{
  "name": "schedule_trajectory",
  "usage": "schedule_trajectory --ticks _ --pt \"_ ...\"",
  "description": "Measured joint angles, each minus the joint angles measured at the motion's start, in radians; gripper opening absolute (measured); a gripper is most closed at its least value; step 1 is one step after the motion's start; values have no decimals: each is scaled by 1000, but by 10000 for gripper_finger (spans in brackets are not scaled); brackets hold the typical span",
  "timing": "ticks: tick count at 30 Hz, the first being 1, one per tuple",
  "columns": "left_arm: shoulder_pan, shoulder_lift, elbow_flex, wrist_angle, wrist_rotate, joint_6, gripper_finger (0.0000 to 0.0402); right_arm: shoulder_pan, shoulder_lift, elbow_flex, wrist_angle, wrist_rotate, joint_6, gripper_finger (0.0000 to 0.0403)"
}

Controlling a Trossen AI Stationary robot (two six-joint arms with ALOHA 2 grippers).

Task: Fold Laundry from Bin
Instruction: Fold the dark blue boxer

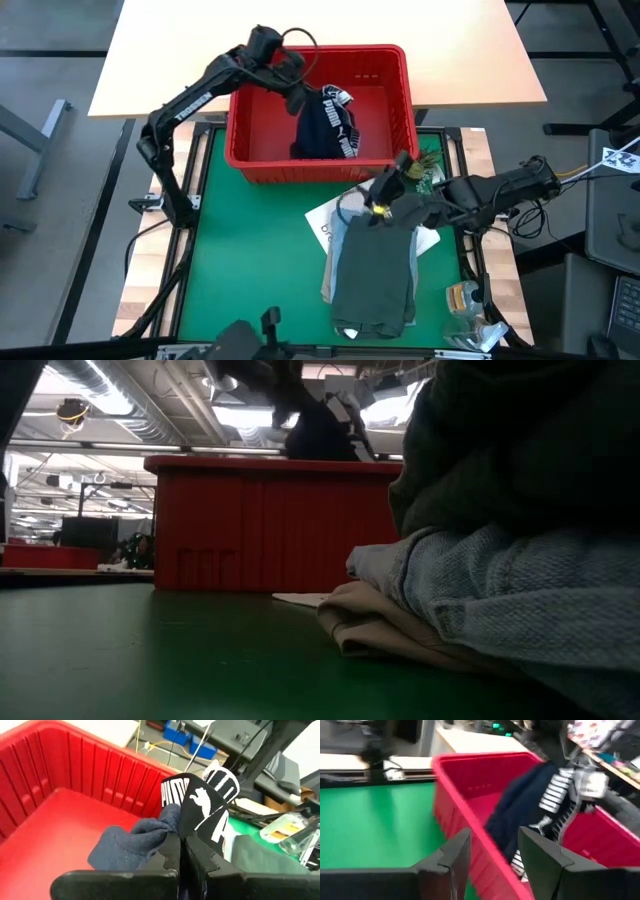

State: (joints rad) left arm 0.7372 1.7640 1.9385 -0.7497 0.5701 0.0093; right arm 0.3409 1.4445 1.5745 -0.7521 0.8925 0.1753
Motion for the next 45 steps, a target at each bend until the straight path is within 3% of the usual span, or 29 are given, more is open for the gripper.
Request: schedule_trajectory --ticks 3,10,20,30,39,45 --pt "0 -27 1 5 -1 0 0 -61 0 0 0 -50 -1 166" --pt "0 -42 1 5 -3 -3 0 -267 1 0 -19 -357 -27 166" --pt "0 -42 1 5 -3 -3 0 -516 18 0 -180 -691 -27 166" --pt "0 -42 1 1 -3 -5 0 -638 63 -2 -154 -770 -106 166" --pt "0 -42 1 -2 -3 -7 0 -691 78 -2 71 -886 -113 166" --pt "0 -42 1 -2 -1 -7 0 -719 78 -2 113 -950 -114 166"
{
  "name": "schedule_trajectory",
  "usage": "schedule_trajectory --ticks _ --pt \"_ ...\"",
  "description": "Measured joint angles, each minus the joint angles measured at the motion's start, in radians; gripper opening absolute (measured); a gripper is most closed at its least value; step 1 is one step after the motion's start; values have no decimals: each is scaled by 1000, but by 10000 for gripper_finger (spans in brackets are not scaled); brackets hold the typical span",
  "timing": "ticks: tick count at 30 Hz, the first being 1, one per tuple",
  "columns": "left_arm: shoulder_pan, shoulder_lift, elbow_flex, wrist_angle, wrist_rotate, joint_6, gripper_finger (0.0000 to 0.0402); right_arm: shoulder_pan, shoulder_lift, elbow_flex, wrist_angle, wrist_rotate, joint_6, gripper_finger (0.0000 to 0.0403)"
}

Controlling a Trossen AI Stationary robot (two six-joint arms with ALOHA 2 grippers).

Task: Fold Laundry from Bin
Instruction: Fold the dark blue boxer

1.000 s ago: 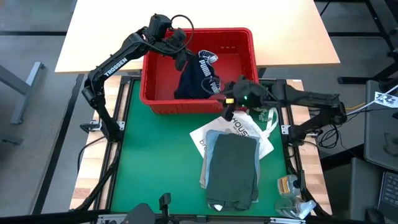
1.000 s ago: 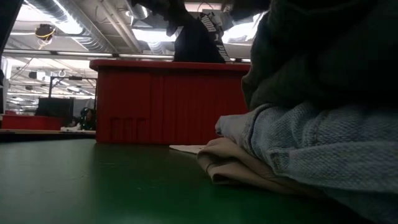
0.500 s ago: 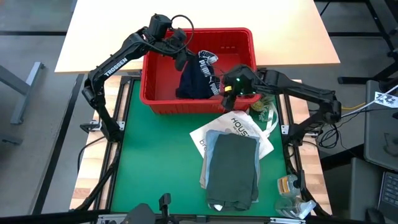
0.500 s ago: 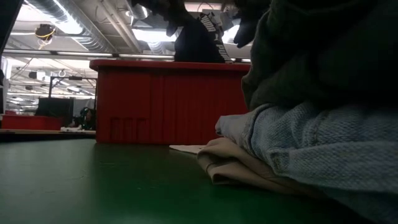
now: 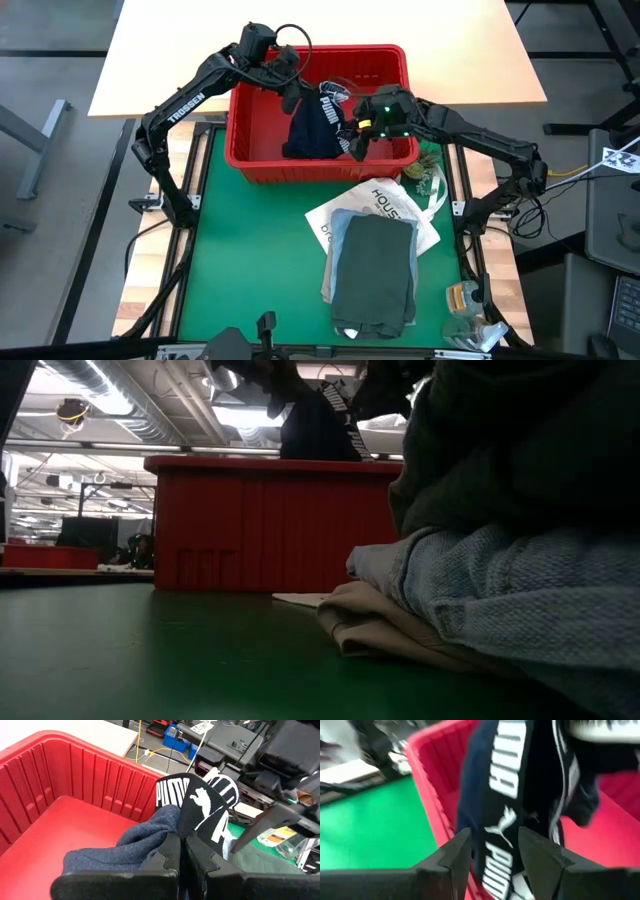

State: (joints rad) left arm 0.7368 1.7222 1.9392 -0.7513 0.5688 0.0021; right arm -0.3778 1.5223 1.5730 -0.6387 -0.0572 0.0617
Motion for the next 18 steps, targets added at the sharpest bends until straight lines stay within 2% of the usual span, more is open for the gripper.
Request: schedule_trajectory --ticks 4,12,18 --pt "-1 0 0 0 1 0 0 -5 0 0 69 -56 0 166" --pt "-1 0 0 0 2 0 0 -12 0 0 264 -49 13 166" --pt "-1 0 0 0 2 0 0 -12 0 0 277 5 18 166"
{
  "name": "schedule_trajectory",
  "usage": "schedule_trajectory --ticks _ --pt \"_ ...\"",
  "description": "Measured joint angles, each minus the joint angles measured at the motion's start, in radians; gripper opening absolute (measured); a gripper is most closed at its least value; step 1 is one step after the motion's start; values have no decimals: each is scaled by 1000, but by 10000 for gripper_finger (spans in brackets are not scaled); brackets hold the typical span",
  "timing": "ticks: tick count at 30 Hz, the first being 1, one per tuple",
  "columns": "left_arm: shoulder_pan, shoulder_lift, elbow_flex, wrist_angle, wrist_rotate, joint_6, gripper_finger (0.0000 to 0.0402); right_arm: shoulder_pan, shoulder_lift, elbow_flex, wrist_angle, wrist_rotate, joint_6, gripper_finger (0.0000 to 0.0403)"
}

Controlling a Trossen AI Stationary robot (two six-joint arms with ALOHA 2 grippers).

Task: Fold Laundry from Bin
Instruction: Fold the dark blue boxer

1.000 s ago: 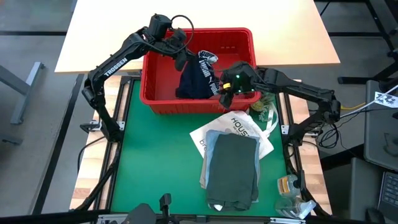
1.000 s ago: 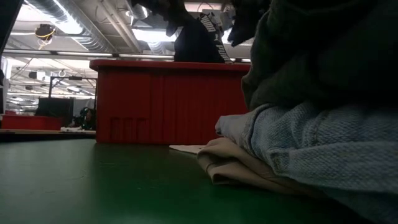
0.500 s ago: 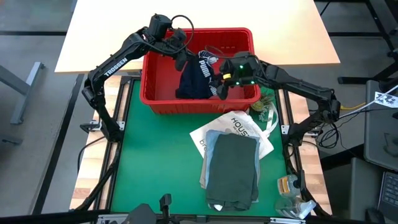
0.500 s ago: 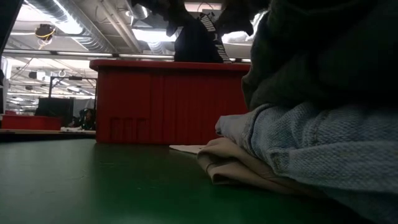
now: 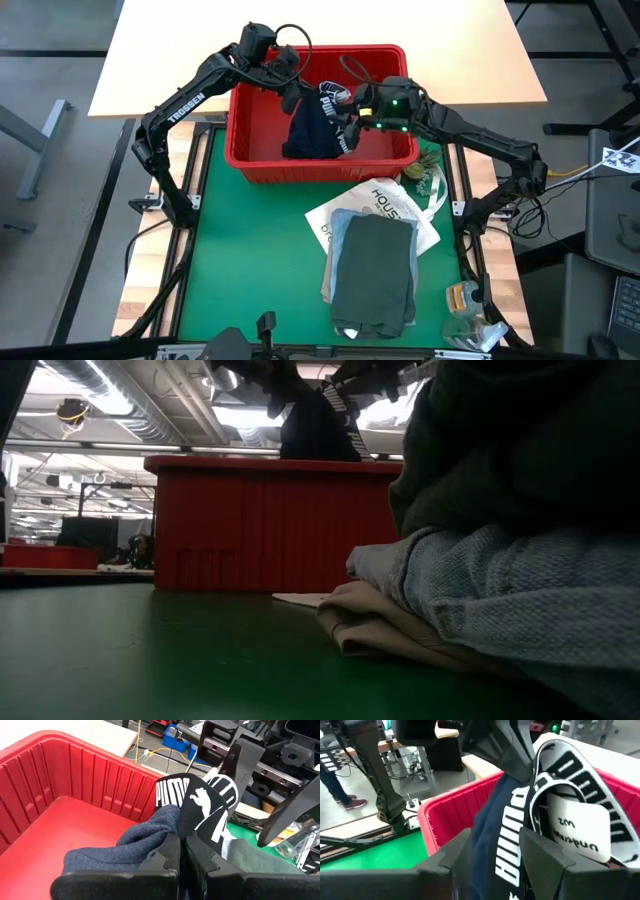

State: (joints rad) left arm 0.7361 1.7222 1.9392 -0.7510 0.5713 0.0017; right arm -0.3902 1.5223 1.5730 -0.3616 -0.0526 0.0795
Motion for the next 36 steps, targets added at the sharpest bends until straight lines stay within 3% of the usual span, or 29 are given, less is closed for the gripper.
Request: schedule_trajectory --ticks 8,14,30,36 --pt "-7 0 0 0 0 0 0 -31 36 0 -5 6 77 166" --pt "-13 0 0 0 0 0 0 -50 61 0 -3 -69 99 166" --pt "-13 0 0 -27 0 8 0 -58 0 0 -22 -29 99 166" --pt "-13 0 0 -27 0 9 0 -57 8 1 -20 -107 135 166"
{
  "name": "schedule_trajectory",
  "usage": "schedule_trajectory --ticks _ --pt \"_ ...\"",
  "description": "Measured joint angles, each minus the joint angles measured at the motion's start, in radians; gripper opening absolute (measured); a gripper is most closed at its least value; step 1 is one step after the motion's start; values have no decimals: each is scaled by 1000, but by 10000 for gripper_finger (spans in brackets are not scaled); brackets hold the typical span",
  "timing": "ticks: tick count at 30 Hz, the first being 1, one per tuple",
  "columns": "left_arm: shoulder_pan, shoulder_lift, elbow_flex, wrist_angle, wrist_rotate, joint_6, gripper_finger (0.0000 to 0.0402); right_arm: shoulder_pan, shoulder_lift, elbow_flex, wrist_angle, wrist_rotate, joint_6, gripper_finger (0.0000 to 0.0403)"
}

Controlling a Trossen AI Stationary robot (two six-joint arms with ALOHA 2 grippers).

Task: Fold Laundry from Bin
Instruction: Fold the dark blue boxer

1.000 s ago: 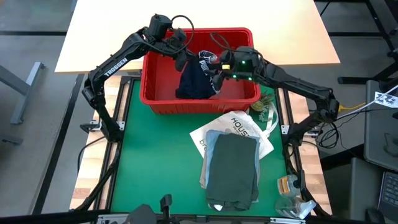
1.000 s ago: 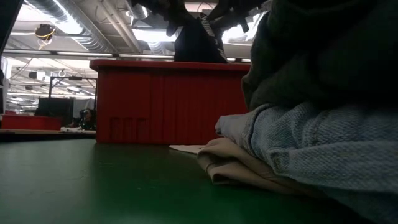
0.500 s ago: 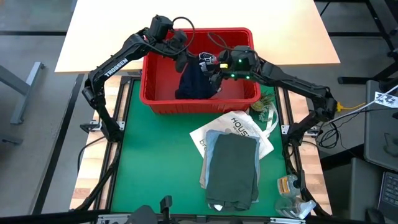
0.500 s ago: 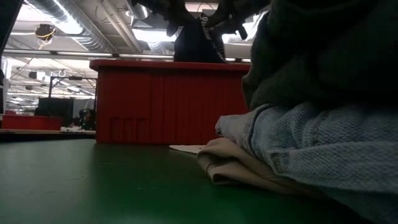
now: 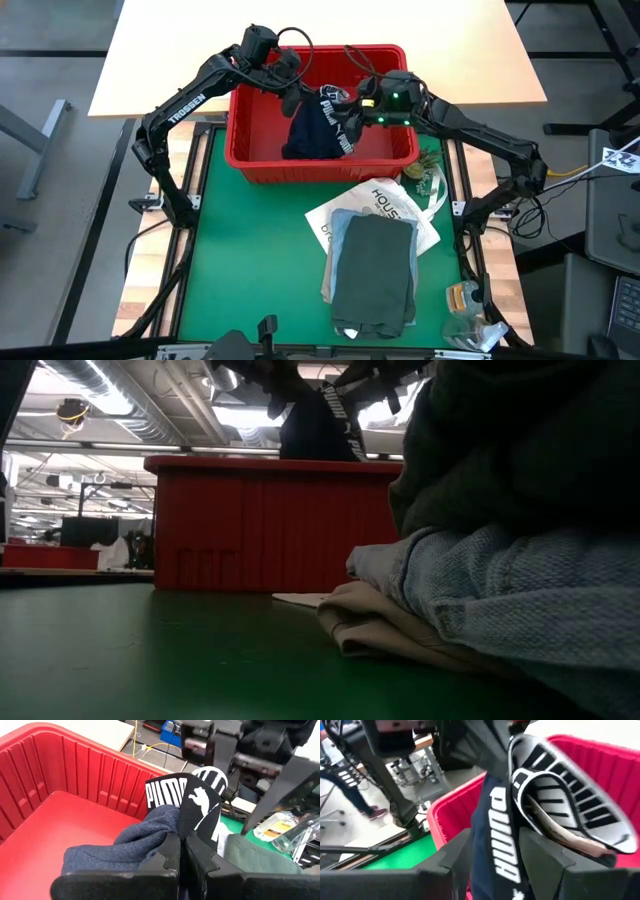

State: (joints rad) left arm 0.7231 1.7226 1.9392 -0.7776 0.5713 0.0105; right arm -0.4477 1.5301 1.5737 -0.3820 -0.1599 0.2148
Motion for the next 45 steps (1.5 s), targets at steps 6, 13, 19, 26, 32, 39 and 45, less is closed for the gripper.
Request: schedule_trajectory --ticks 6,13,19,26,32,39,45 --pt "0 0 0 0 0 -1 0 1 34 0 -4 -17 8 166" --pt "0 0 0 0 0 0 0 2 41 0 25 -81 21 166" --pt "0 0 0 0 0 0 0 2 44 0 110 -121 72 166" --pt "0 0 0 1 0 0 0 2 66 -1 103 -100 147 127" --pt "0 0 0 1 -6 -4 3 2 70 -1 105 -67 147 14" --pt "0 0 0 11 -130 -21 57 2 70 19 200 -67 193 13" --pt "2 -2 0 10 -276 -35 110 1 70 125 195 -62 168 10"
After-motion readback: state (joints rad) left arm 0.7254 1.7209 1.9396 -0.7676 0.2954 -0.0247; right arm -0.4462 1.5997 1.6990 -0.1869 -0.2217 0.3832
